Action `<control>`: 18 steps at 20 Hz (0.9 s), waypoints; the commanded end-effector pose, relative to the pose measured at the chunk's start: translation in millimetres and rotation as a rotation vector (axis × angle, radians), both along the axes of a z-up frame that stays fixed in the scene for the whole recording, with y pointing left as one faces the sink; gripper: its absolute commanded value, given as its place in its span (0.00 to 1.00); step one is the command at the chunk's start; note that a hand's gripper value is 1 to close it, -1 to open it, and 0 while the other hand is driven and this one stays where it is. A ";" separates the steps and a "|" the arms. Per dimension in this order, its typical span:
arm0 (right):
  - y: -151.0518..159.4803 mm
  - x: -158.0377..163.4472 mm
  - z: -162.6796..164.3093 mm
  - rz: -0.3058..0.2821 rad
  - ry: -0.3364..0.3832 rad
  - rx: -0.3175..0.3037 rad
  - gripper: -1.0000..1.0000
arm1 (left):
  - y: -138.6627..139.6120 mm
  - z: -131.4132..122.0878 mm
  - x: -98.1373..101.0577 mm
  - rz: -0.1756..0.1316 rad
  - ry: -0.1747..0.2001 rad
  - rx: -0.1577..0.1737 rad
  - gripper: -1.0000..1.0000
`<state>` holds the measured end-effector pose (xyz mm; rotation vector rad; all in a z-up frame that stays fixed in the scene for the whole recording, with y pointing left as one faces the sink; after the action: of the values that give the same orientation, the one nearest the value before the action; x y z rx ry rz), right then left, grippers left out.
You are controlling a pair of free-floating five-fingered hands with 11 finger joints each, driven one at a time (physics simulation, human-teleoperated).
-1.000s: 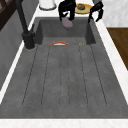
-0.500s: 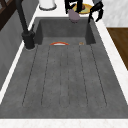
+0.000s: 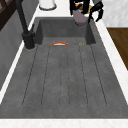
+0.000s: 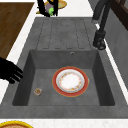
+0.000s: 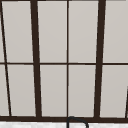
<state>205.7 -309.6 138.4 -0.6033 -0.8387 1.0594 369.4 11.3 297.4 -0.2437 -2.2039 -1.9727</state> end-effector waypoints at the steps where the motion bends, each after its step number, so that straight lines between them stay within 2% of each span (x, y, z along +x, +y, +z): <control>1: 0.0 0.0 0.0 0.000 0.000 0.000 0.50 | 30.3 15.3 -4.6 -0.002 0.000 0.006 1.00; 3: 0.0 0.0 0.0 0.000 0.000 0.000 0.50 | 43.4 26.9 -5.8 -0.013 0.001 0.015 1.00; 9: 0.0 0.0 0.0 0.000 0.000 0.000 0.50 | 76.9 61.5 -6.2 -0.043 -0.010 0.014 1.00; 11: 0.0 0.0 0.0 0.000 0.000 0.000 0.50 | 89.1 71.7 -6.0 -0.042 -0.001 0.012 1.00; 14: 0.0 0.0 0.0 0.000 0.000 0.000 0.50 | 105.5 91.1 -8.1 -0.041 -0.009 0.010 1.00; 15: 0.0 0.0 0.0 0.000 0.000 0.000 0.50 | 111.3 94.2 -7.0 -0.043 0.005 0.006 1.00; 16: 0.0 0.0 0.0 0.000 0.000 0.000 0.50 | 116.6 104.5 -9.7 -0.040 -0.008 0.008 1.00; 18: 0.0 0.0 0.0 0.000 0.000 0.000 0.50 | 130.1 113.8 -9.3 -0.033 0.005 0.004 1.00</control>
<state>205.7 -309.6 138.4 -0.6033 -0.8387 1.0594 360.9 123.7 394.0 -0.2510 -2.2038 -1.9674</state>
